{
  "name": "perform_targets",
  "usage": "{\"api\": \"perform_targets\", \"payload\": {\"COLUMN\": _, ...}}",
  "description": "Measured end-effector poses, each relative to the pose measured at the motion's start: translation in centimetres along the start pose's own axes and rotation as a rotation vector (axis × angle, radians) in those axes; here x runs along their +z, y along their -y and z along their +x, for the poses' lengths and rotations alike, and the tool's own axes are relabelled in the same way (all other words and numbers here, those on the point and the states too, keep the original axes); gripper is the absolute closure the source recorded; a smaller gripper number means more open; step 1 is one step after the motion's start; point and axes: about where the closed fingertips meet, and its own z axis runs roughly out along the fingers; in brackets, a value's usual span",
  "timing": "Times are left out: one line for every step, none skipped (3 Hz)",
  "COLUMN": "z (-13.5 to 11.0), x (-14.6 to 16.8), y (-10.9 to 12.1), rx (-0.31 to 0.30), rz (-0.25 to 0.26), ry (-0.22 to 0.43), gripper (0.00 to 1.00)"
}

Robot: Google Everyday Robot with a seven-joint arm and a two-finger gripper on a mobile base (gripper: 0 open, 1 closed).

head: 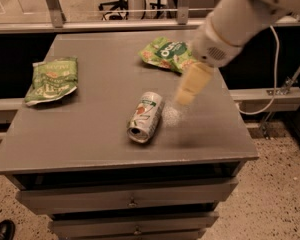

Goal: Pick green jalapeno chip bag

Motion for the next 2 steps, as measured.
{"api": "perform_targets", "payload": {"z": -4.74, "x": 3.94, "y": 1.12, "rx": 0.001, "rz": -0.019, "ry": 0.088, "gripper": 0.00}}
{"api": "perform_targets", "payload": {"z": -4.75, "x": 3.94, "y": 1.11, "rx": 0.001, "rz": -0.019, "ry": 0.088, "gripper": 0.00}}
